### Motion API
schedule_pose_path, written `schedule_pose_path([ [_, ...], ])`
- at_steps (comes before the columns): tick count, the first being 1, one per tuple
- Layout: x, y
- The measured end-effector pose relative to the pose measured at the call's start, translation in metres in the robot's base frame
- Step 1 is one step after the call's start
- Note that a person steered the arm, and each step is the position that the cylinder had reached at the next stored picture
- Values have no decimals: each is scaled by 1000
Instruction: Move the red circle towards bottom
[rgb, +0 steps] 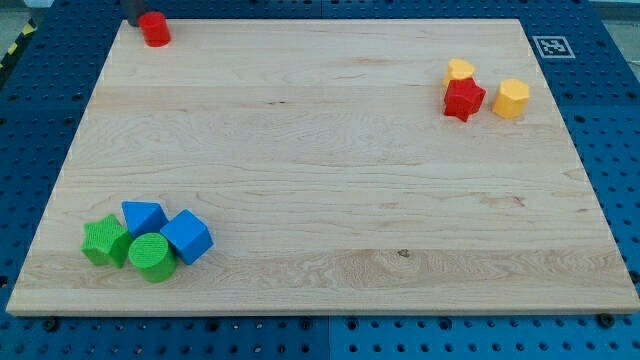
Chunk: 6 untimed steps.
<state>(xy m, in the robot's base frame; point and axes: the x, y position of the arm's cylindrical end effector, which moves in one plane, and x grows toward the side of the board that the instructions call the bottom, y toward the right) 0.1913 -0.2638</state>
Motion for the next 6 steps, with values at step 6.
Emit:
schedule_pose_path([
  [6, 41, 52],
])
